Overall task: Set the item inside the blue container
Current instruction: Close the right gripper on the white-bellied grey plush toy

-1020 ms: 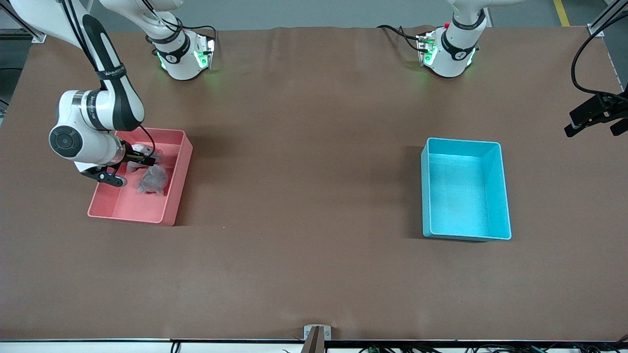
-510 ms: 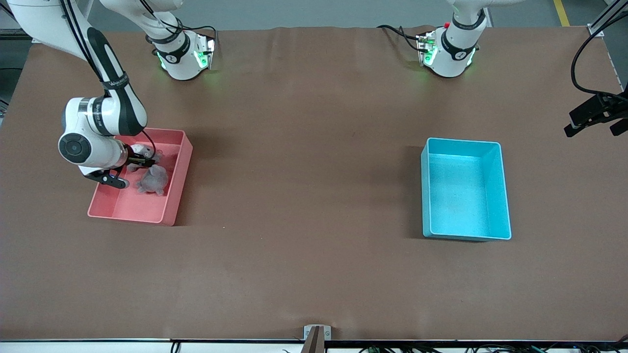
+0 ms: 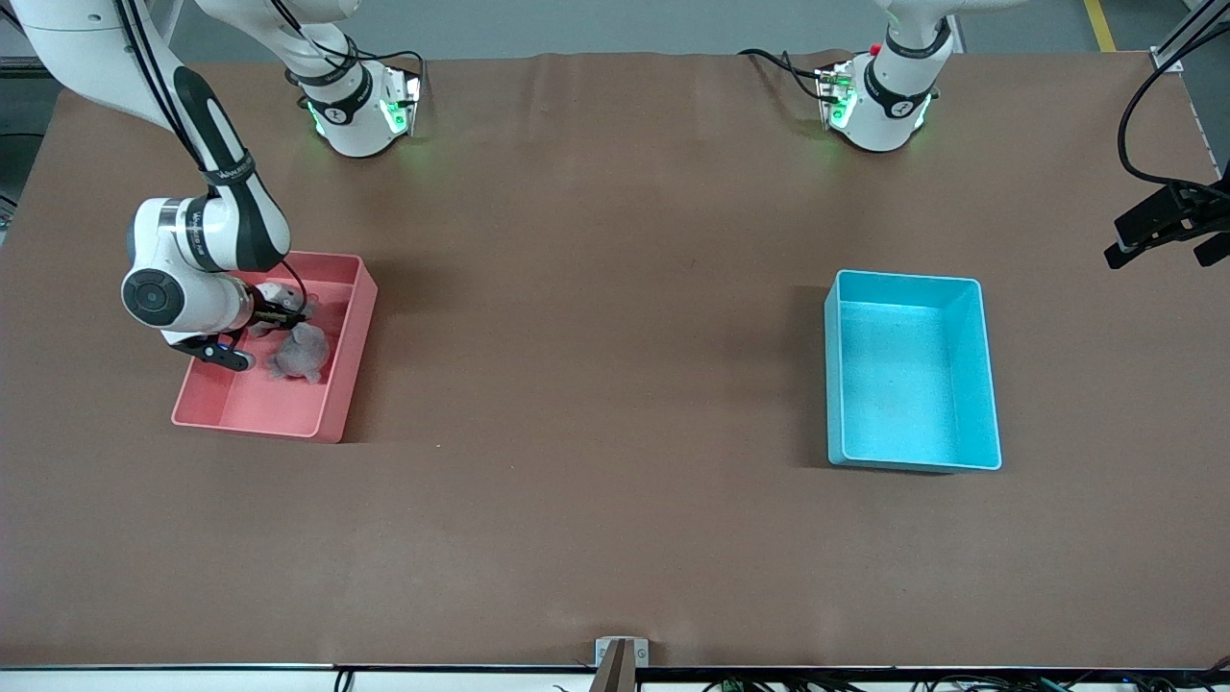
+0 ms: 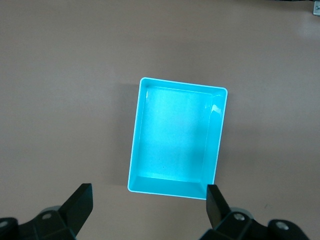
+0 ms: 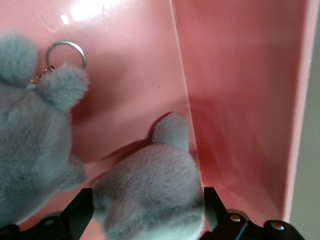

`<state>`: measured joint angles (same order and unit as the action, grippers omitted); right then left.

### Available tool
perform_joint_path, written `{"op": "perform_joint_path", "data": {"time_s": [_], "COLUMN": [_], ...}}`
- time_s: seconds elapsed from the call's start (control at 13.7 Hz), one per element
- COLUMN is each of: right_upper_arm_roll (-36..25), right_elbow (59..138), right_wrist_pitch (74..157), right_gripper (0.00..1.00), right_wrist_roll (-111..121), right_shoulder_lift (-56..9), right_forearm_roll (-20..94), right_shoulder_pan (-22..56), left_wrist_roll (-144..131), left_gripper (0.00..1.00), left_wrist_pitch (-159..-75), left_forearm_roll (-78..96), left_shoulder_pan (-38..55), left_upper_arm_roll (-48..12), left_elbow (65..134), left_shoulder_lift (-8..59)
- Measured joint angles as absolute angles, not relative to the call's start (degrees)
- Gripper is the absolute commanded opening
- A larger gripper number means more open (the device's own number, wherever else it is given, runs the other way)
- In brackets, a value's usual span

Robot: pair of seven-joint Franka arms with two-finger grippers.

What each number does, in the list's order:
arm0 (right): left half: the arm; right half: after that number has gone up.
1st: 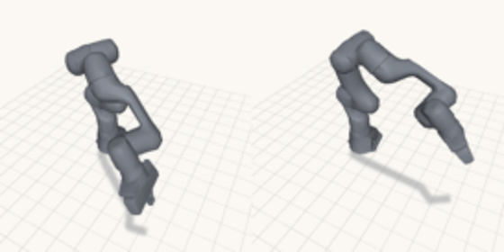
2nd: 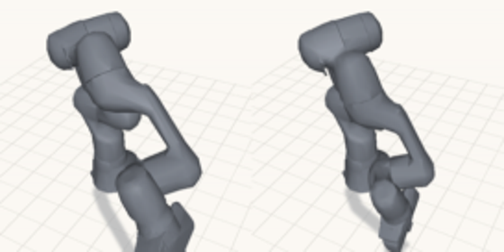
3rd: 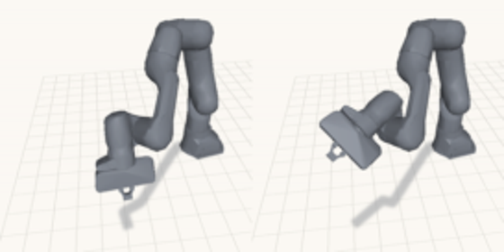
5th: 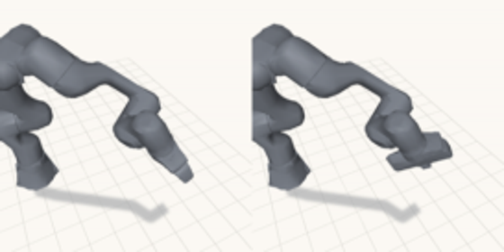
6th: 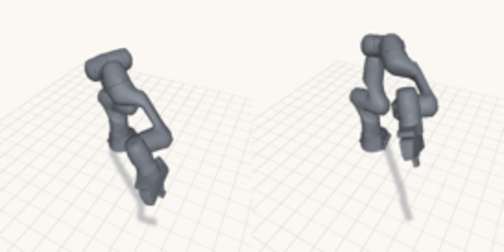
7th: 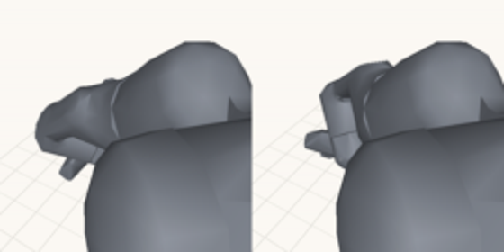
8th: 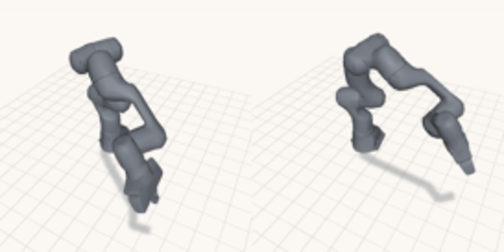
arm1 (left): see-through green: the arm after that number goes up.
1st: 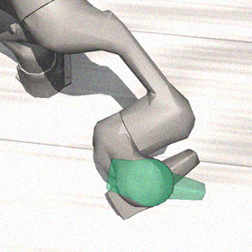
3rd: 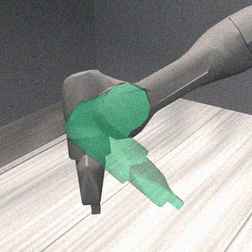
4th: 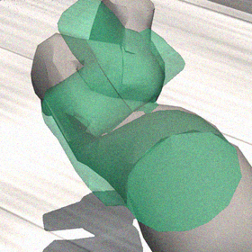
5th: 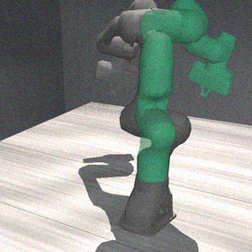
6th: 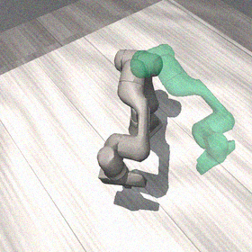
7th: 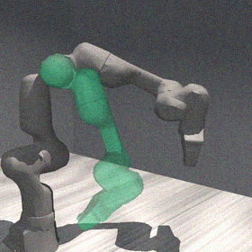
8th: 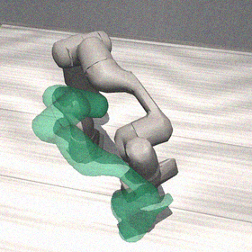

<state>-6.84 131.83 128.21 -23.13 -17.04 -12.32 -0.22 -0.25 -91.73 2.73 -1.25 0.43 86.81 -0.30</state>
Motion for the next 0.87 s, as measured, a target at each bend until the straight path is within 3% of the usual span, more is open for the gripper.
{"op": "perform_joint_path", "data": {"time_s": [0.36, 0.87], "right_upper_arm_roll": [-6.8, -6.8], "right_elbow": [131.8, 131.5], "right_wrist_pitch": [127.7, 125.2], "right_gripper": [0.57, 0.05], "right_wrist_roll": [-23.5, -23.8], "right_shoulder_lift": [-17.2, -17.2], "right_forearm_roll": [-12.4, -12.5], "right_shoulder_pan": [-0.2, -0.2], "left_wrist_roll": [-0.3, -0.3], "left_gripper": [1.00, 1.00], "left_wrist_pitch": [-91.7, -91.7], "left_forearm_roll": [2.7, 2.7], "left_shoulder_pan": [-1.2, -1.2], "left_upper_arm_roll": [0.4, 0.4], "left_elbow": [86.8, 86.8], "left_shoulder_lift": [-0.3, -0.3]}}
